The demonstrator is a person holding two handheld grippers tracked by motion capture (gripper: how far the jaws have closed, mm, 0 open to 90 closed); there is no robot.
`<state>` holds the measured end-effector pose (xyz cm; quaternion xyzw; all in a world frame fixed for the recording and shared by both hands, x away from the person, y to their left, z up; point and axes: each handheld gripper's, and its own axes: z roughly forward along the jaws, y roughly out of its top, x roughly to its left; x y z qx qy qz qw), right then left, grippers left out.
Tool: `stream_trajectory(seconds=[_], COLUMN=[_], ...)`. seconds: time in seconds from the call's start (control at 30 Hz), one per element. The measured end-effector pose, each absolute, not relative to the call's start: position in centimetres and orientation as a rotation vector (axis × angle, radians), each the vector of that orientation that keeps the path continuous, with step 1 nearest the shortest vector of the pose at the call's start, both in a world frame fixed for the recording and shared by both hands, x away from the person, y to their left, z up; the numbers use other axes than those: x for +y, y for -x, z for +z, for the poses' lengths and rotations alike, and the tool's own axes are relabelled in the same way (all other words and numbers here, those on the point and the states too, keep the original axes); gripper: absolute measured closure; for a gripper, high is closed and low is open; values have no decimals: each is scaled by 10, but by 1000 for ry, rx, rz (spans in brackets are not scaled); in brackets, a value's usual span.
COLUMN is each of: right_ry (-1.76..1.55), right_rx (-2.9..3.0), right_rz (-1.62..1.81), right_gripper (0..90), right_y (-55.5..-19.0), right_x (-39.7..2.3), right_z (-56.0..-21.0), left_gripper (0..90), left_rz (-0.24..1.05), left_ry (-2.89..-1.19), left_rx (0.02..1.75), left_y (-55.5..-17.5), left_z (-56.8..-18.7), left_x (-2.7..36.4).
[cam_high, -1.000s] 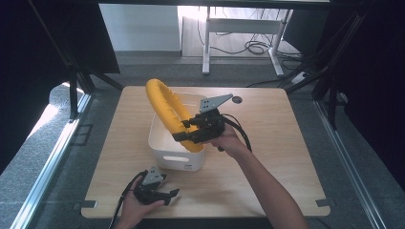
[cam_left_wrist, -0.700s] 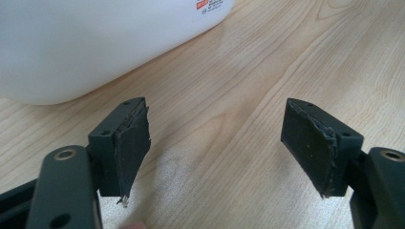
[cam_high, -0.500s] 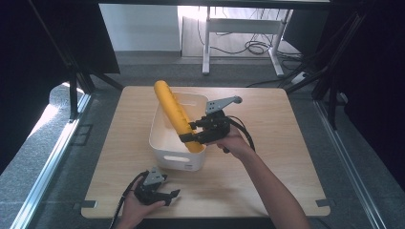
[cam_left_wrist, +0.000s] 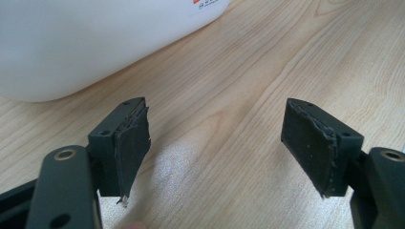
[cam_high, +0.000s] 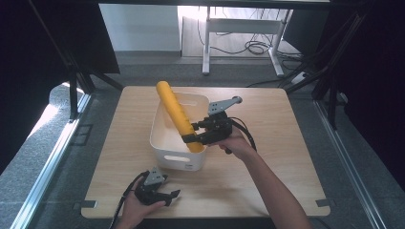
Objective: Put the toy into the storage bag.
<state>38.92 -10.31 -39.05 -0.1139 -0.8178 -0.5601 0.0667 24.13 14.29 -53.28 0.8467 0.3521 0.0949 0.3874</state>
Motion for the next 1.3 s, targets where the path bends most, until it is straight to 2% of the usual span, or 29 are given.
stream_trajectory(seconds=[0.2, 0.63, 0.97, 1.3], right_ry=[387, 419, 563, 800], right_rx=[-2456, -2449, -2464, -2522], right_rz=[-1749, -1840, -1877, -1903], right_gripper=[418, 413, 412, 415], right_y=[-386, -379, -367, -352], right_x=[-109, -135, -176, -236], right_z=[-386, -382, -399, -430], left_gripper=[250, 250, 250, 250], left_rz=[238, 244, 253, 248], left_ry=[-2144, -2137, -2136, -2134], left_rx=[900, 911, 899, 911], left_y=[-242, -244, -241, -244], left_z=[-532, -530, -529, -532], left_x=[144, 145, 145, 146])
